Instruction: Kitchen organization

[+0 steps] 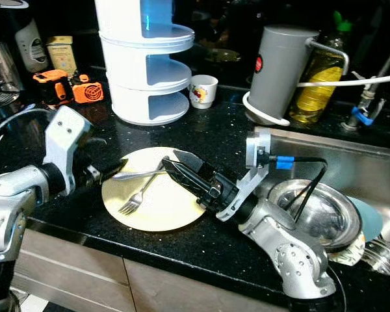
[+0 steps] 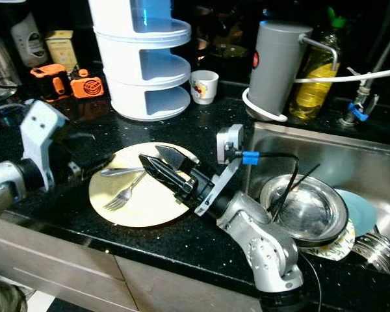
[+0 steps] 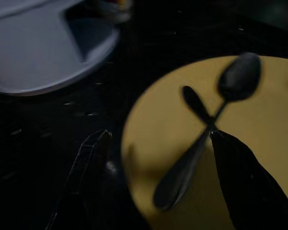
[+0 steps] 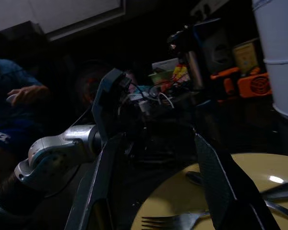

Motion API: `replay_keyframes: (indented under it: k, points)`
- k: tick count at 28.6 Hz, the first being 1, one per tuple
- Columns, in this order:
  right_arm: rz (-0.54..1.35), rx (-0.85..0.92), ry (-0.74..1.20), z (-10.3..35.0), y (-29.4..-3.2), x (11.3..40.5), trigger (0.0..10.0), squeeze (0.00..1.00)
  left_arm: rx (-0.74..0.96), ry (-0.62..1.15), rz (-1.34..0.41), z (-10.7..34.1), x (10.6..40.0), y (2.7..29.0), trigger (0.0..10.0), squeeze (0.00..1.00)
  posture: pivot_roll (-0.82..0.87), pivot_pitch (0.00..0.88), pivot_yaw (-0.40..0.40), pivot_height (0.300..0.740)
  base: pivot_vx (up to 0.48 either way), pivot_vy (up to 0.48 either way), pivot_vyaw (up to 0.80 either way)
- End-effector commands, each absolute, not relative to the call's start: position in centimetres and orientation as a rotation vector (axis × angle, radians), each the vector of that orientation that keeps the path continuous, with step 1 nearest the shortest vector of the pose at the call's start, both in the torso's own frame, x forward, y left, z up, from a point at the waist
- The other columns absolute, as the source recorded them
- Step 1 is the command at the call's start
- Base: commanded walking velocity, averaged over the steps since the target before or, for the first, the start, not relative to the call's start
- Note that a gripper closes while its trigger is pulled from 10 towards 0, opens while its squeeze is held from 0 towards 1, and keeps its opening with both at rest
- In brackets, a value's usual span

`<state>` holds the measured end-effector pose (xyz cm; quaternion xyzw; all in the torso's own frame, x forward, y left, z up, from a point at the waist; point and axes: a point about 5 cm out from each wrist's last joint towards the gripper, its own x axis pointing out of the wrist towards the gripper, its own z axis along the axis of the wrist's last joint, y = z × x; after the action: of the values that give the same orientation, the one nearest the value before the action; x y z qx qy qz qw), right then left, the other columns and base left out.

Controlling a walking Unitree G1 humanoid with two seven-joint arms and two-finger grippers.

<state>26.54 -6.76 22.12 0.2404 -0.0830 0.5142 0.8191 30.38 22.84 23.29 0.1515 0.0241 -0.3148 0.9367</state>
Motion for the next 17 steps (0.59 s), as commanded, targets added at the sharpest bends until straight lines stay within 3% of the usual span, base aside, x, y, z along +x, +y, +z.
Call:
replay_keyframes:
  k: [1,11,17]
  points:
    - [1.083,0.493,-0.157,22.0,-6.8,26.5,10.0,0.00,0.334,0.035,-0.704,23.7,30.7,22.9,10.0,0.00,0.04,0.000,-0.028,0.740,0.000,0.000,0.00]
    - [1.084,0.436,-0.128,21.6,-6.3,26.3,10.0,0.00,0.347,0.110,-0.867,22.8,31.8,22.3,10.0,0.00,0.02,0.000,-0.025,0.740,0.000,0.000,0.00]
    - [1.081,0.408,-0.119,21.6,-6.2,26.2,10.0,0.00,0.365,0.259,-0.951,21.2,31.9,22.9,10.0,0.00,0.02,0.000,-0.027,0.740,0.000,0.000,0.00]
